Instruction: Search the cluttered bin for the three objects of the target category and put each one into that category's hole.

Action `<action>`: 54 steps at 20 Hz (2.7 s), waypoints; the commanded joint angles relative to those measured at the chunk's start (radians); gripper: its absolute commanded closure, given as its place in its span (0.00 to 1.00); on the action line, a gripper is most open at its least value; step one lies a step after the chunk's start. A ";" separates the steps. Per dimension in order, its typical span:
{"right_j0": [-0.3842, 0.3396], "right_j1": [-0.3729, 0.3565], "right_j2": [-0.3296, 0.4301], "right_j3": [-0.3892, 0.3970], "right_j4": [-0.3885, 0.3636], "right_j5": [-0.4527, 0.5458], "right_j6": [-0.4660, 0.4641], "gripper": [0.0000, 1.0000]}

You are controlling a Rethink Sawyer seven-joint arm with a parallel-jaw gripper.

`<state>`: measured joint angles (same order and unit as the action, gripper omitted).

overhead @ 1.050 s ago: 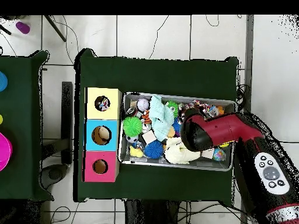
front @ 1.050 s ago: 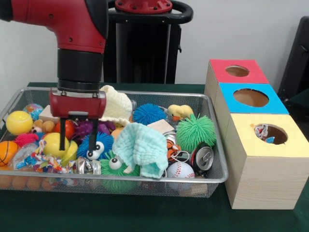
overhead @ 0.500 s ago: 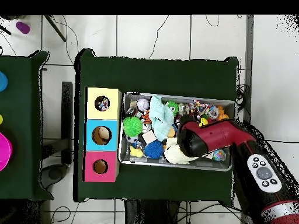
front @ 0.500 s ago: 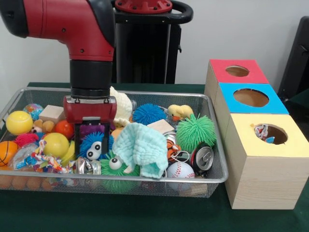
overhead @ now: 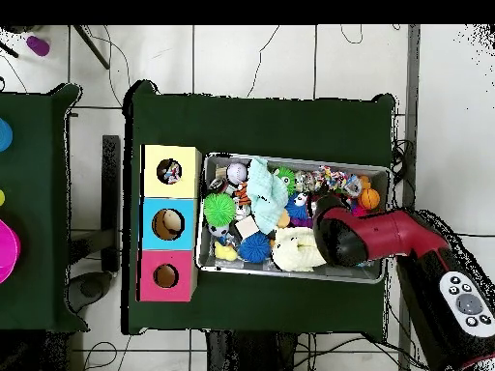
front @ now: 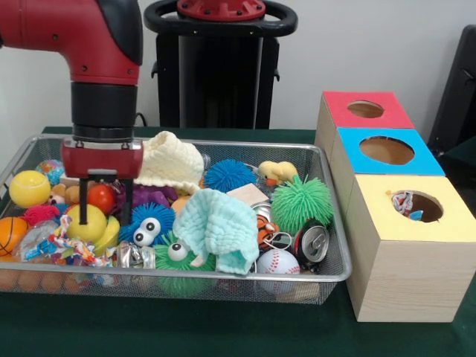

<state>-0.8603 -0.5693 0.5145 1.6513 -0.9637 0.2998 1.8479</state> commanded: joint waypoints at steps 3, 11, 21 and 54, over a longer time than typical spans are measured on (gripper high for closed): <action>-0.031 -0.006 0.087 -0.003 0.030 0.138 -0.224 0.00; -0.016 0.022 0.063 -0.051 -0.028 0.069 -0.163 0.00; 0.014 0.092 -0.013 -0.086 -0.175 -0.114 -0.072 0.00; -0.104 0.136 0.107 -0.154 -0.197 -0.055 -0.213 0.00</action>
<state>-0.9481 -0.4780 0.5445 1.6002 -1.1057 0.2003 1.8479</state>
